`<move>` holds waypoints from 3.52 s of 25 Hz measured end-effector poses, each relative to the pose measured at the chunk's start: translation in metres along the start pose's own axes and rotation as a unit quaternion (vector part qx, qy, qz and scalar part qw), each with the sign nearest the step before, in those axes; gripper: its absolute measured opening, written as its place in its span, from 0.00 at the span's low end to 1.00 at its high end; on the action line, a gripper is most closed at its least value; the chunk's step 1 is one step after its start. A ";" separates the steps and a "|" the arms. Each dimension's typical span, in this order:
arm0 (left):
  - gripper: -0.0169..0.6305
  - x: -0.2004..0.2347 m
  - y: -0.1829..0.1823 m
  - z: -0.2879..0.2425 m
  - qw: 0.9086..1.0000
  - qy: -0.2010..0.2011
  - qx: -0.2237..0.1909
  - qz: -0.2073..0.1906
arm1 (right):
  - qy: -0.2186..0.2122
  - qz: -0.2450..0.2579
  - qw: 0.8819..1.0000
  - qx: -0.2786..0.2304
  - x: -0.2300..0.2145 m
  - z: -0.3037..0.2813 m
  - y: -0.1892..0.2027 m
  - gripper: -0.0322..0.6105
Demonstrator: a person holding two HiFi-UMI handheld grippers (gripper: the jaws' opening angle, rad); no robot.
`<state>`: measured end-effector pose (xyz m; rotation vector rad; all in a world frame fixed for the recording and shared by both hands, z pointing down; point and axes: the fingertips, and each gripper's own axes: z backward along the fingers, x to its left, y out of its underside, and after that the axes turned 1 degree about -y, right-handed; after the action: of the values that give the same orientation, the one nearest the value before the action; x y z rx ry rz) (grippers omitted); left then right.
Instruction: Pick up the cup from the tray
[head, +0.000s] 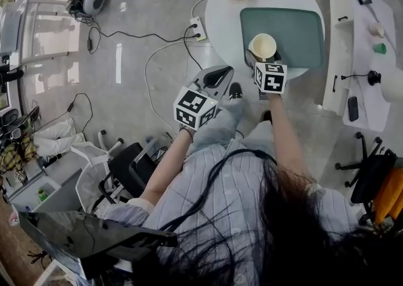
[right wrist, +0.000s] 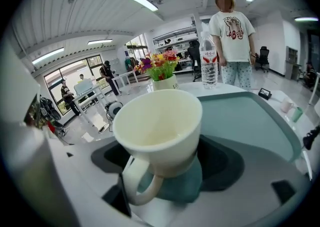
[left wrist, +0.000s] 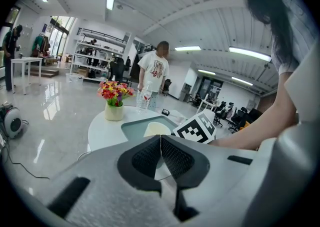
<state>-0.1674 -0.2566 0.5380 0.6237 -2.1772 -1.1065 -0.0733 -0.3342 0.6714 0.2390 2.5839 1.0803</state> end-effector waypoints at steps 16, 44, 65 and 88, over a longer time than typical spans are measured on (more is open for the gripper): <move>0.05 -0.039 0.000 -0.006 1.000 -0.019 -0.018 0.008 | -0.065 -0.005 0.997 -0.037 0.004 0.092 -0.042 0.67; 0.05 -0.157 0.035 0.012 0.976 -0.181 -0.095 0.070 | -0.214 0.075 0.974 -0.030 -0.024 0.242 0.002 0.67; 0.05 -0.229 0.058 0.046 0.986 -0.139 -0.082 0.048 | -0.222 0.054 0.972 -0.047 0.004 0.299 0.032 0.67; 0.05 -0.285 0.106 0.149 0.991 -0.066 -0.118 0.020 | -0.187 0.045 0.980 -0.057 0.105 0.410 0.136 0.67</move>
<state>-0.0851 0.0649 0.4705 0.4107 -2.1139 -1.3938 -0.0191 0.0605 0.4737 0.4839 2.1880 1.0915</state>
